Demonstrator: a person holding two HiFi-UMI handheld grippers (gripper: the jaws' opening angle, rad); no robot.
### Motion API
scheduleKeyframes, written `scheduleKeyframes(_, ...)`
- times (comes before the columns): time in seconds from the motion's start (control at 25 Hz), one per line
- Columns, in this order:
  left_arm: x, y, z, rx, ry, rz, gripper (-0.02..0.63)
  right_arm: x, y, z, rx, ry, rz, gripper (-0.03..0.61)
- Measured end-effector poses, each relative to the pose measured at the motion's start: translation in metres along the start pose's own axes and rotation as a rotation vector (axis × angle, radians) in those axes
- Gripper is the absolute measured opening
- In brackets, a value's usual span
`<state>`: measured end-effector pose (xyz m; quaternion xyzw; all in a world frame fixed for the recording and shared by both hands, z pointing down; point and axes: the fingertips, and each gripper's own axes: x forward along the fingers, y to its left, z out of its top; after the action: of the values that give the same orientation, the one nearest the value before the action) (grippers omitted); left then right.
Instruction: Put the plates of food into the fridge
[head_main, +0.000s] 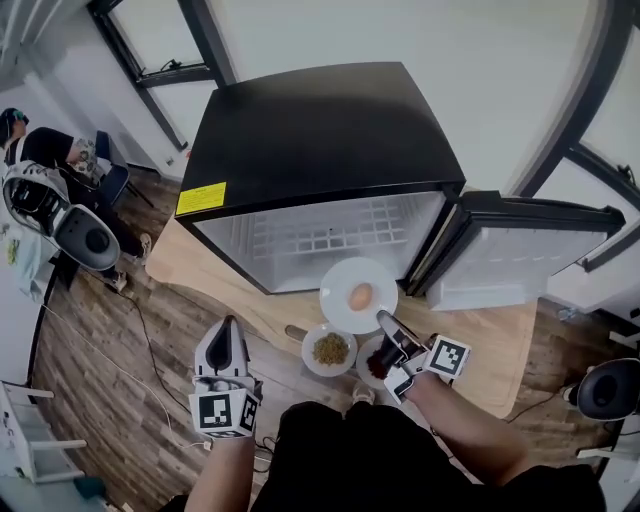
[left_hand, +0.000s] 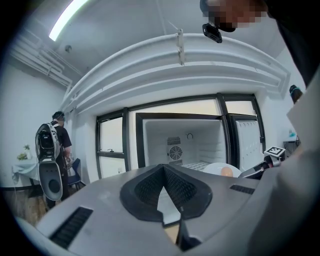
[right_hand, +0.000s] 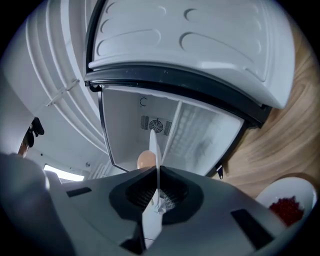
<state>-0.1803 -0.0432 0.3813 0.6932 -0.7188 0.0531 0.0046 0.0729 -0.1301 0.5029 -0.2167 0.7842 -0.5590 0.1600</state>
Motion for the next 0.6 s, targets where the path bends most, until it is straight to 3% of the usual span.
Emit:
scheduleKeyframes(0.24, 0.001, 0.017, 0.007, 0.03, 0.005, 0.024, 0.004, 0.04, 0.019, 0.007, 0.008, 0.018, 0.036, 0.032)
scheduleKeyframes(0.6, 0.029, 0.059, -0.001, 0.036, 0.022, 0.009, 0.005, 0.087, 0.03, 0.014, 0.001, 0.002, -0.007, 0.032)
